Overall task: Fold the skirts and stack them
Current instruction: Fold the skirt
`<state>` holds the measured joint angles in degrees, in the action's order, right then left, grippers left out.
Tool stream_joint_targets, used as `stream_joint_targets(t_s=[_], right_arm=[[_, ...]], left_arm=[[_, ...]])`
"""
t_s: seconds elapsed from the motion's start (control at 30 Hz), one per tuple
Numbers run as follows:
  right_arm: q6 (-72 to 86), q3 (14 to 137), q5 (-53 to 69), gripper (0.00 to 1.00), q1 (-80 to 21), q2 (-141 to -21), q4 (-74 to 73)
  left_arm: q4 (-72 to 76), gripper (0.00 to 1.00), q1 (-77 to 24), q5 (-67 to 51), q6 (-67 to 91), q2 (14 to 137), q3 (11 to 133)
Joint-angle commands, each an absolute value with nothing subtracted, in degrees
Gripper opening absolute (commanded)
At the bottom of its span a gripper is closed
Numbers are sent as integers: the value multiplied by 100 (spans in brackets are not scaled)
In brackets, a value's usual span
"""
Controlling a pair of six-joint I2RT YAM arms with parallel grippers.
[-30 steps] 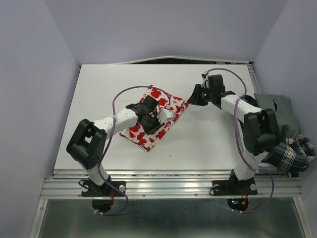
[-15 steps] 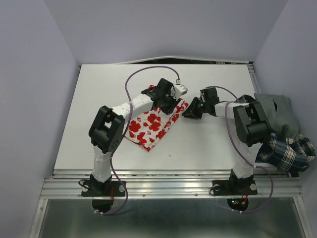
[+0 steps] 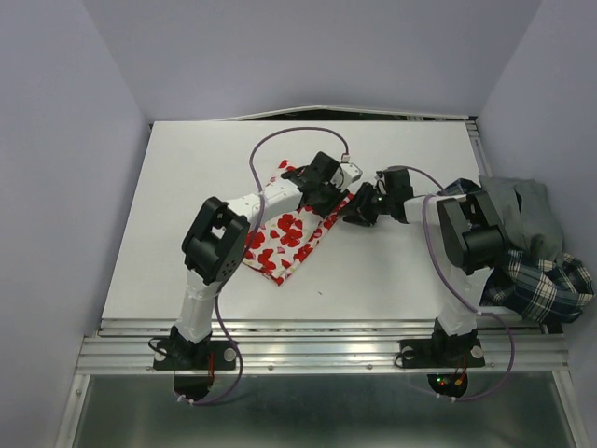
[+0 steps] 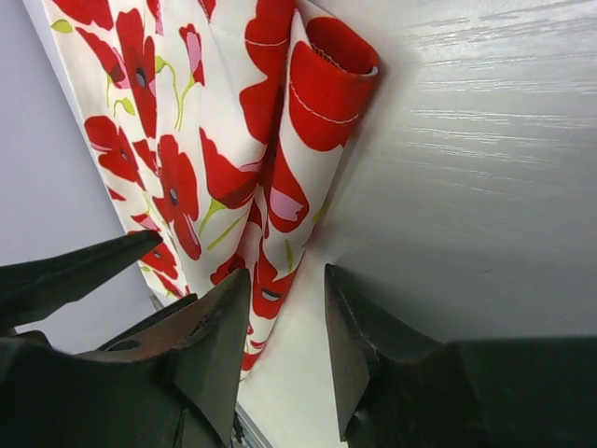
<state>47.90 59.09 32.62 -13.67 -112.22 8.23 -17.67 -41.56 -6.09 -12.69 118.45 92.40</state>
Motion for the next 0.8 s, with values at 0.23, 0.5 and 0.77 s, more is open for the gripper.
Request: stream_joint_targets(t_s=[0.23, 0.5, 0.77], right_arm=[[4843, 5915, 3138, 36, -1397, -11680, 870], [4764, 5941, 3085, 18, -1397, -11874, 870], [4755, 6012, 3067, 1, -1397, -11988, 870]], left_arm=[[-1890, 48, -4298, -158, -1389, 12181, 9685], [-1802, 20, -4315, -79, -1292, 12243, 9677], [-1784, 0, -4342, -369, -1213, 11883, 9554]])
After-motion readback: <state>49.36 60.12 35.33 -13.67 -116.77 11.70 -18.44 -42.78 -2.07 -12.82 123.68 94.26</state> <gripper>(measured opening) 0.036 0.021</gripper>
